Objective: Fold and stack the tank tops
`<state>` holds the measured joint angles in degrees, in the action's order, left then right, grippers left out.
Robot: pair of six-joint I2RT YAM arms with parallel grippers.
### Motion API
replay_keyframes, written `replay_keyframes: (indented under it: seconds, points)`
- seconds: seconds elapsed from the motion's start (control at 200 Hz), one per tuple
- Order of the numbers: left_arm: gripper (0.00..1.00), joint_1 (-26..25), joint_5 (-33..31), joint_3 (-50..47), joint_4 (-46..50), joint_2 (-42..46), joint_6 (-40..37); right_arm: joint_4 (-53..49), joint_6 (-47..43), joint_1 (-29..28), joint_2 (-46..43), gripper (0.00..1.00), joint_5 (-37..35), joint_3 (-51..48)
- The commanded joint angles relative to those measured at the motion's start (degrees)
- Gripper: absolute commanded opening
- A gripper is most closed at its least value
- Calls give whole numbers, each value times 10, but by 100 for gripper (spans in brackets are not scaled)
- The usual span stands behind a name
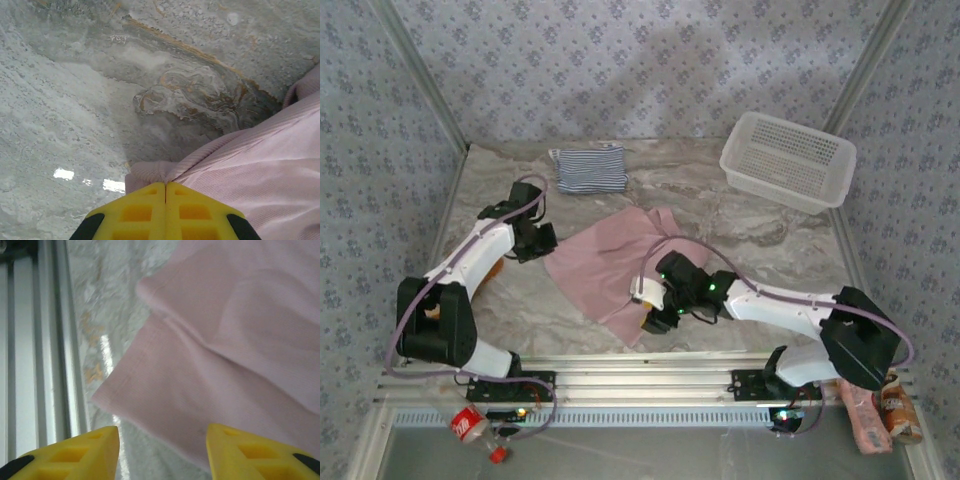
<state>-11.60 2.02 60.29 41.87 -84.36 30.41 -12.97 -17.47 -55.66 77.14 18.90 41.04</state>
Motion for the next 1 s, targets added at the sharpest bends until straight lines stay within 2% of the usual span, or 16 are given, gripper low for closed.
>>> replay_keyframes:
  seconds: [0.0,0.145,0.245,0.475,0.54,0.63,0.745,0.879,0.994]
  points:
    - [0,4,0,23,9,-21,-23,38,-13,-43,31,56,-53,-13]
    - [0,5,15,43,15,-44,-34,96,-53,-70,109,59,-30,31]
    - [0,8,20,50,16,-50,-41,86,-83,-78,161,59,-11,53]
    - [0,8,26,55,21,-63,-54,45,-99,-67,182,52,-1,51]
    - [0,8,28,56,21,-65,-57,27,-104,-66,173,46,2,44]
    - [0,9,28,62,27,-70,-62,-4,-108,-65,178,32,-3,43]
    - [0,9,27,71,35,-71,-68,-28,-111,-65,163,26,-4,36]
    - [0,10,31,78,43,-71,-71,-42,-102,-53,143,4,-9,32]
    - [0,8,49,105,57,-59,-60,-34,-56,-29,81,0,-28,39]
